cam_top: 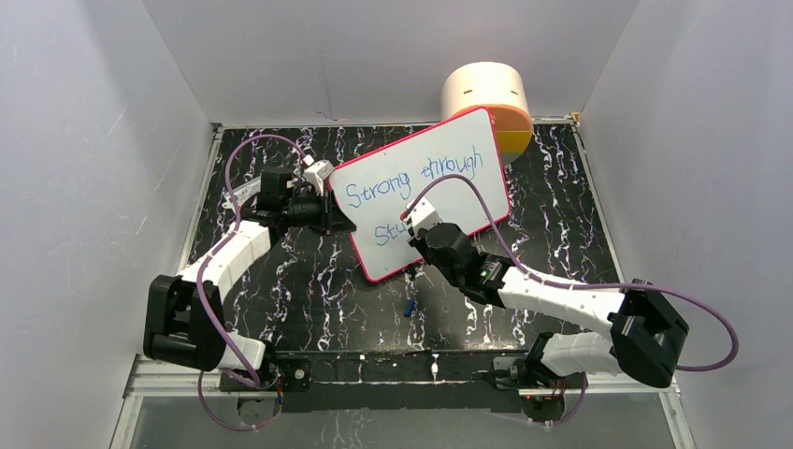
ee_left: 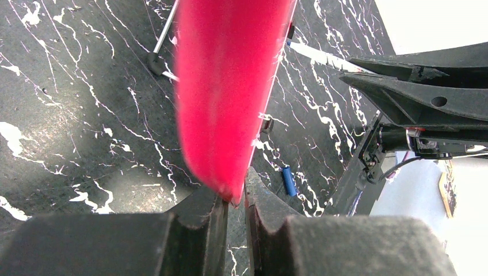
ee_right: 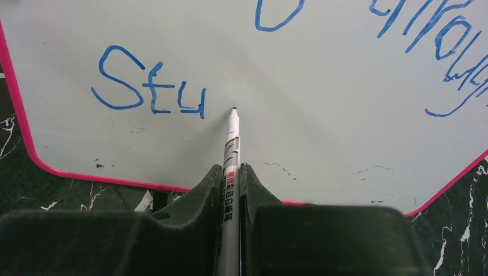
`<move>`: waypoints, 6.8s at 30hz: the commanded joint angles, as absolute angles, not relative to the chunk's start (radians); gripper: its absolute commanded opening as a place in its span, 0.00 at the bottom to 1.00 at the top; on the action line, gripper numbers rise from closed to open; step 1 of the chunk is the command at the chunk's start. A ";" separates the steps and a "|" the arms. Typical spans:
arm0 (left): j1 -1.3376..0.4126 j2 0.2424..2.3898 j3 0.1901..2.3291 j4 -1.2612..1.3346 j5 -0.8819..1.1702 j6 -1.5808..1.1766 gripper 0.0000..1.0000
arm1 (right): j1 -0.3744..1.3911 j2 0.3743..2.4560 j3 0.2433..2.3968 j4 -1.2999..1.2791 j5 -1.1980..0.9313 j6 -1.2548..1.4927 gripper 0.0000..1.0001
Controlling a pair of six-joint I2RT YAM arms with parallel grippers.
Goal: Write a sentence on the whiteboard
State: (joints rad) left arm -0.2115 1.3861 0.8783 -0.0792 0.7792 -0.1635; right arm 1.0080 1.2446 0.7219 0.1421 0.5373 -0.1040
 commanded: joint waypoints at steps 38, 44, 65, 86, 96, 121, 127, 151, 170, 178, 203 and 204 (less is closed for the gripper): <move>-0.213 1.407 0.891 -0.130 0.729 -0.136 0.00 | 1.003 1.279 0.771 0.246 0.477 -0.111 0.00; -0.213 1.410 0.894 -0.136 0.724 -0.135 0.00 | 1.004 1.298 0.777 0.213 0.456 -0.105 0.00; -0.213 1.413 0.894 -0.138 0.717 -0.131 0.00 | 1.003 1.263 0.744 0.146 0.489 -0.088 0.00; -0.213 1.414 0.897 -0.140 0.718 -0.130 0.00 | 1.001 1.257 0.742 0.164 0.569 -0.093 0.00; -0.213 1.416 0.897 -0.140 0.723 -0.130 0.00 | 0.996 1.266 0.757 0.200 0.556 -0.103 0.00; -0.213 1.417 0.899 -0.140 0.725 -0.133 0.00 | 0.995 1.222 0.745 0.153 0.472 -0.080 0.00; -0.213 1.416 0.899 -0.140 0.723 -0.133 0.00 | 0.996 1.256 0.745 0.159 0.477 -0.081 0.00; -0.213 1.413 0.899 -0.141 0.721 -0.132 0.00 | 0.990 1.256 0.753 0.124 0.534 -0.103 0.00; -0.213 1.414 0.900 -0.143 0.726 -0.130 0.00 | 0.981 1.268 0.770 0.173 0.529 -0.124 0.00; -0.213 1.416 0.900 -0.143 0.730 -0.132 0.00 | 0.979 1.272 0.784 0.189 0.535 -0.131 0.00; -0.213 1.416 0.902 -0.147 0.725 -0.133 0.00 | 0.980 1.292 0.791 0.048 0.477 -0.083 0.00; -0.213 1.417 0.902 -0.147 0.725 -0.133 0.00 | 0.979 1.292 0.790 0.039 0.476 -0.079 0.00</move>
